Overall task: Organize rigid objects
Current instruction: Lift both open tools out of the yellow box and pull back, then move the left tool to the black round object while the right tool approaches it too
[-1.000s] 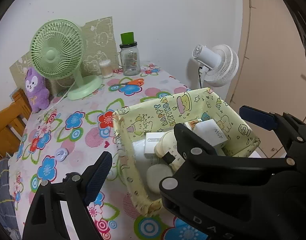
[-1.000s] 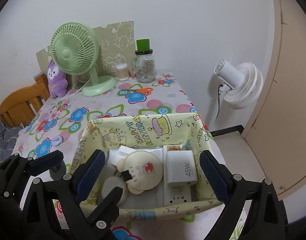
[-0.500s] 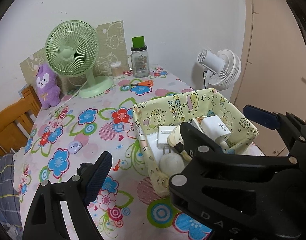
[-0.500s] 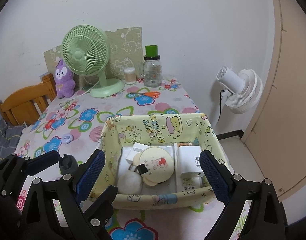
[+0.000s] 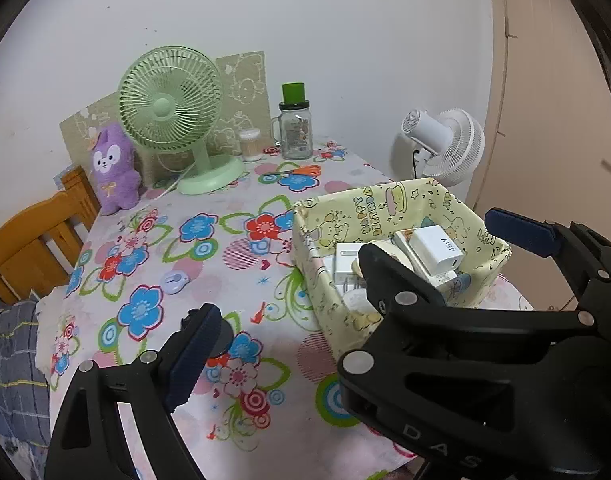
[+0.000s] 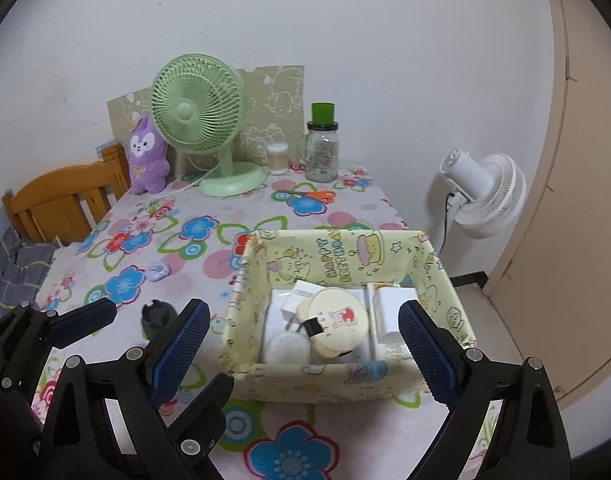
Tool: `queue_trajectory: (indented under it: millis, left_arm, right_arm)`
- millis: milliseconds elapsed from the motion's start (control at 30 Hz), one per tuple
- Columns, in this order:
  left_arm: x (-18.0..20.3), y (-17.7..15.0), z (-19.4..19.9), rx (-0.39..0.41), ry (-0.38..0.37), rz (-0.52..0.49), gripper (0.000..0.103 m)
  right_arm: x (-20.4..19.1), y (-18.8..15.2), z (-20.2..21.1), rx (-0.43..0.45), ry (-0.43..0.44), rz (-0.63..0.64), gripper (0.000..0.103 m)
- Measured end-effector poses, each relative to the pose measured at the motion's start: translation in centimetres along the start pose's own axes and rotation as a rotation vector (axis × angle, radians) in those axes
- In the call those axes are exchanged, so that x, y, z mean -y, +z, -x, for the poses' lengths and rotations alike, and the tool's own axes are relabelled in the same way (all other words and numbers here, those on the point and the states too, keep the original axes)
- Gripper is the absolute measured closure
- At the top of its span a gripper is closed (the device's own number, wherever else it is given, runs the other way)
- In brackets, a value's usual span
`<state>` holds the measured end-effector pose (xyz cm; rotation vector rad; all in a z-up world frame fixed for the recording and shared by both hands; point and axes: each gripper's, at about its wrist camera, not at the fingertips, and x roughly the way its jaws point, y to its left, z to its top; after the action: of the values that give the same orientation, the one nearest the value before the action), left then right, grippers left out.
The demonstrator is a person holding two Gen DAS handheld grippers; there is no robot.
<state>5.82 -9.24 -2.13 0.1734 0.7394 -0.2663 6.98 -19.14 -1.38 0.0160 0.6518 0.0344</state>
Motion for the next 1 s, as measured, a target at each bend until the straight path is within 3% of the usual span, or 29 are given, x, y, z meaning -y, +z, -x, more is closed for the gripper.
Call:
queue_trajectory:
  millis: [433,1000]
  left_arm:
    - [-2.0,-1.6,2.1,0.029,0.041,0.028,0.008]
    - [-5.7,-3.4,2.5,0.022,0.105,0.068,0.008]
  right_arm:
    - [-2.6,-0.8,1.6,0.019,0.045,0.016,0.006]
    - [-7.1,-1.5,0.8,0.013,0.109,0.062,0.008]
